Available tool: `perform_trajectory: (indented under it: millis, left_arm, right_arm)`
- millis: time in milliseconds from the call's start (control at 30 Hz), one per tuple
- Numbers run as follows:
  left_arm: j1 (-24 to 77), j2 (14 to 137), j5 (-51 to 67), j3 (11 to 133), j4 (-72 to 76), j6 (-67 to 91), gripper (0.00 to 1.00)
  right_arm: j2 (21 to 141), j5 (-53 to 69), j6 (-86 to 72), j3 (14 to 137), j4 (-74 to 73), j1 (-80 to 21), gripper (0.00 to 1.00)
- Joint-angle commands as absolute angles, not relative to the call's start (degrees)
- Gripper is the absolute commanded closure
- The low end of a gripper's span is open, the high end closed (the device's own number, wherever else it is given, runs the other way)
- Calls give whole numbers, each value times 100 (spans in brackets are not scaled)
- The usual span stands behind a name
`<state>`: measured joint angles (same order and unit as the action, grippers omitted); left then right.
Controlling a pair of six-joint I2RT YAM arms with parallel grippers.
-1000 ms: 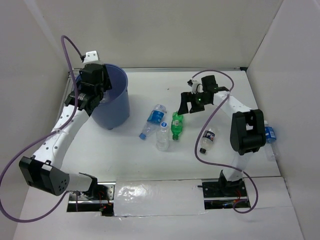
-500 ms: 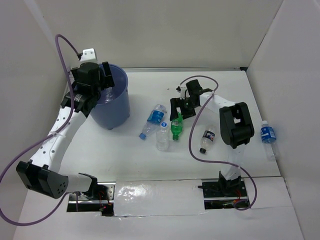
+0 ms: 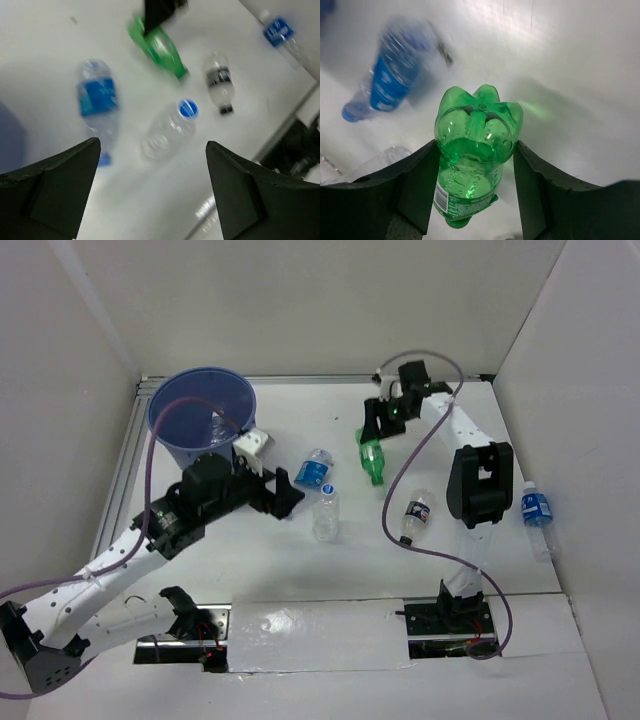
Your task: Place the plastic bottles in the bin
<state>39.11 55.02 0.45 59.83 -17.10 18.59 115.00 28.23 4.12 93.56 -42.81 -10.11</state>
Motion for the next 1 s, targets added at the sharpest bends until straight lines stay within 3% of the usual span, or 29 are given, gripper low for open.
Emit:
perform_trajectory:
  millis: [0,200,333,567,733,867,900,933,967]
  left_arm:
    - [4471,4985,80,4980,-1118,2574,1]
    - [5272,4175,-930,3439,-527,3163,1]
    - [5930,4157,-1870,3173,-851,3428,1]
    - [6757,4798,-3146,3375,-1766,4095,1]
    - [6873,4860,-3445,3375,-1819,4429,1]
    - [6873,4975,-3857,3375,-1653,4377,1]
    - [6873,5070,-3954,3445,-1591,4307,1]
    - [6873,5237,-4112,3445,-1521,4124,1]
    - [6769,5334,-4113,3576,-1451,4035,1]
  right_arm:
    - [11110,3278,1344,10747,-4528,-1115,97]
    - [11206,3972,1785,12593,-3484,-1747,98]
    - [11039,3964,1231,12454,-1018,-2388,98]
    - [12478,3666,659,14808,-222,-3690,100]
    - [12761,3174,396,14529,439,-4314,97]
    - [13139,3120,44,14677,300,-4368,39]
    - [13192,3059,44,14747,125,-4368,10]
    - [13192,3059,-26,14809,71,-4299,1]
    - [13192,3059,-26,14810,70,-4176,1]
